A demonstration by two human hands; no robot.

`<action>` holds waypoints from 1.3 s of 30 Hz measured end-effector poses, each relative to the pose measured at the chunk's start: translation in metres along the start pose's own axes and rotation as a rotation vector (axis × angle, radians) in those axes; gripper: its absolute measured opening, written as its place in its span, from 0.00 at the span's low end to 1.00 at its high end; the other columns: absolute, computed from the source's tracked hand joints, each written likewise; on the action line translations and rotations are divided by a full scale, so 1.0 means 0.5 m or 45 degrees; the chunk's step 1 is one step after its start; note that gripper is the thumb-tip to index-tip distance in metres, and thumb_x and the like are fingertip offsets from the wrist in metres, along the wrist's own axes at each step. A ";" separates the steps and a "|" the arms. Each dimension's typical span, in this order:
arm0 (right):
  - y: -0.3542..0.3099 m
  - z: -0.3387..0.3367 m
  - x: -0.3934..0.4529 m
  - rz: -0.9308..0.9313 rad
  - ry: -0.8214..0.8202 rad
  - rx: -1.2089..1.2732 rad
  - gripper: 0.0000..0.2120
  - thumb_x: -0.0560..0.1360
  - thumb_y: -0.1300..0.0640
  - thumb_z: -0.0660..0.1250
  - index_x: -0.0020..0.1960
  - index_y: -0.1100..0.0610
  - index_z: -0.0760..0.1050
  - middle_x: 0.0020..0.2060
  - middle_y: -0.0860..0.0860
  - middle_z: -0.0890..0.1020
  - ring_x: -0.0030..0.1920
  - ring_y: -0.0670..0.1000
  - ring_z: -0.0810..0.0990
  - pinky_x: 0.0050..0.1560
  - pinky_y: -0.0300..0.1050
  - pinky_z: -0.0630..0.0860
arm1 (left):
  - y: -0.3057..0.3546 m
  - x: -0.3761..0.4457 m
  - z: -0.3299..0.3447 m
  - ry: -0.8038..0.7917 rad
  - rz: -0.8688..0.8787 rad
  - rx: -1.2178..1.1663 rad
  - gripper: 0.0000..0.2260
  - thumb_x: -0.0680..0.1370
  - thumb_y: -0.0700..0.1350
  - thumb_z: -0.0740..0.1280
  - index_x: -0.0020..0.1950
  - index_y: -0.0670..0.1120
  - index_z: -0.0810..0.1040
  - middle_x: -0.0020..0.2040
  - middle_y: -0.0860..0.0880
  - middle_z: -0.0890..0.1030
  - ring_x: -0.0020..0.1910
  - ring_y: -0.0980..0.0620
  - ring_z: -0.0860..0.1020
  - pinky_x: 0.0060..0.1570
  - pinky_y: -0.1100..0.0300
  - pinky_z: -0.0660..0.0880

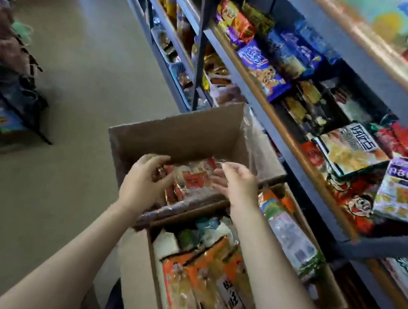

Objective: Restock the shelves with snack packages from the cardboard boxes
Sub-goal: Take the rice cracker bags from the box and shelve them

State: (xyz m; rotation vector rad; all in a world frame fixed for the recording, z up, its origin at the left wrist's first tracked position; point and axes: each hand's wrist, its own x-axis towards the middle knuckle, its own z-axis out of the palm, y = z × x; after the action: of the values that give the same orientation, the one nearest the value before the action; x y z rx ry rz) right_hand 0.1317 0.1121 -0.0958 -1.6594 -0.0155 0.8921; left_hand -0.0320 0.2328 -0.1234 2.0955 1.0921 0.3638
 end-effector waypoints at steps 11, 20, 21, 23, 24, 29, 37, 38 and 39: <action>0.236 0.207 0.351 0.834 0.327 0.183 0.26 0.82 0.44 0.58 0.75 0.57 0.66 0.71 0.58 0.72 0.68 0.59 0.74 0.70 0.59 0.71 | -0.211 0.351 0.082 -0.096 0.258 0.567 0.48 0.71 0.68 0.70 0.81 0.43 0.56 0.80 0.40 0.60 0.80 0.38 0.54 0.79 0.40 0.46; 0.293 0.216 0.379 1.071 0.389 -0.001 0.16 0.83 0.54 0.60 0.66 0.63 0.73 0.51 0.60 0.80 0.57 0.59 0.80 0.48 0.50 0.82 | -0.253 0.335 0.103 -0.065 0.371 0.631 0.50 0.71 0.67 0.71 0.83 0.43 0.53 0.81 0.40 0.58 0.80 0.38 0.54 0.78 0.43 0.38; 0.289 0.218 0.377 1.084 0.387 0.005 0.13 0.83 0.56 0.61 0.64 0.61 0.73 0.50 0.59 0.79 0.53 0.58 0.81 0.39 0.48 0.82 | -0.254 0.333 0.104 -0.067 0.377 0.644 0.51 0.71 0.67 0.72 0.82 0.43 0.53 0.80 0.40 0.59 0.80 0.37 0.54 0.78 0.43 0.38; 0.286 0.220 0.376 1.084 0.376 0.054 0.10 0.82 0.56 0.64 0.62 0.57 0.72 0.47 0.57 0.79 0.46 0.56 0.80 0.32 0.47 0.78 | -0.255 0.331 0.104 -0.064 0.383 0.671 0.51 0.71 0.68 0.72 0.82 0.42 0.53 0.80 0.39 0.59 0.80 0.37 0.55 0.78 0.43 0.37; 0.289 0.219 0.380 1.076 0.359 0.081 0.12 0.81 0.54 0.65 0.63 0.57 0.72 0.47 0.57 0.79 0.46 0.57 0.80 0.36 0.49 0.78 | -0.255 0.331 0.104 -0.065 0.380 0.678 0.51 0.71 0.69 0.71 0.82 0.42 0.53 0.80 0.39 0.59 0.80 0.37 0.54 0.78 0.43 0.37; 0.281 0.219 0.378 1.068 0.333 0.156 0.21 0.79 0.51 0.68 0.67 0.59 0.71 0.60 0.60 0.80 0.61 0.62 0.78 0.40 0.55 0.79 | -0.255 0.331 0.105 -0.078 0.394 0.675 0.51 0.72 0.68 0.71 0.82 0.42 0.53 0.80 0.39 0.58 0.80 0.36 0.54 0.78 0.39 0.44; 0.209 0.239 0.320 0.633 0.557 0.214 0.36 0.66 0.52 0.79 0.70 0.55 0.68 0.61 0.55 0.80 0.59 0.58 0.80 0.62 0.58 0.77 | -0.242 0.342 0.084 -0.176 0.334 0.580 0.48 0.74 0.72 0.63 0.83 0.43 0.52 0.82 0.39 0.53 0.82 0.37 0.47 0.79 0.43 0.38; 0.187 0.237 0.288 0.561 0.571 0.215 0.31 0.68 0.54 0.78 0.67 0.55 0.69 0.58 0.55 0.80 0.57 0.57 0.81 0.61 0.57 0.78 | -0.233 0.340 0.077 -0.194 0.302 0.520 0.48 0.74 0.73 0.60 0.83 0.43 0.52 0.83 0.39 0.52 0.82 0.38 0.46 0.79 0.44 0.38; 0.173 0.230 0.255 0.498 0.571 0.215 0.25 0.71 0.56 0.77 0.64 0.54 0.70 0.56 0.55 0.81 0.55 0.56 0.82 0.59 0.56 0.79 | -0.220 0.335 0.067 -0.219 0.260 0.436 0.49 0.74 0.75 0.57 0.83 0.43 0.51 0.83 0.40 0.51 0.82 0.39 0.45 0.79 0.45 0.39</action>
State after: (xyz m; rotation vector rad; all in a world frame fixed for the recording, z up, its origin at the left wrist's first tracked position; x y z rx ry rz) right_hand 0.1202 0.2397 -0.2387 -1.6952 0.6932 0.7613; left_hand 0.0218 0.3910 -0.2391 2.4992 0.8895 0.0921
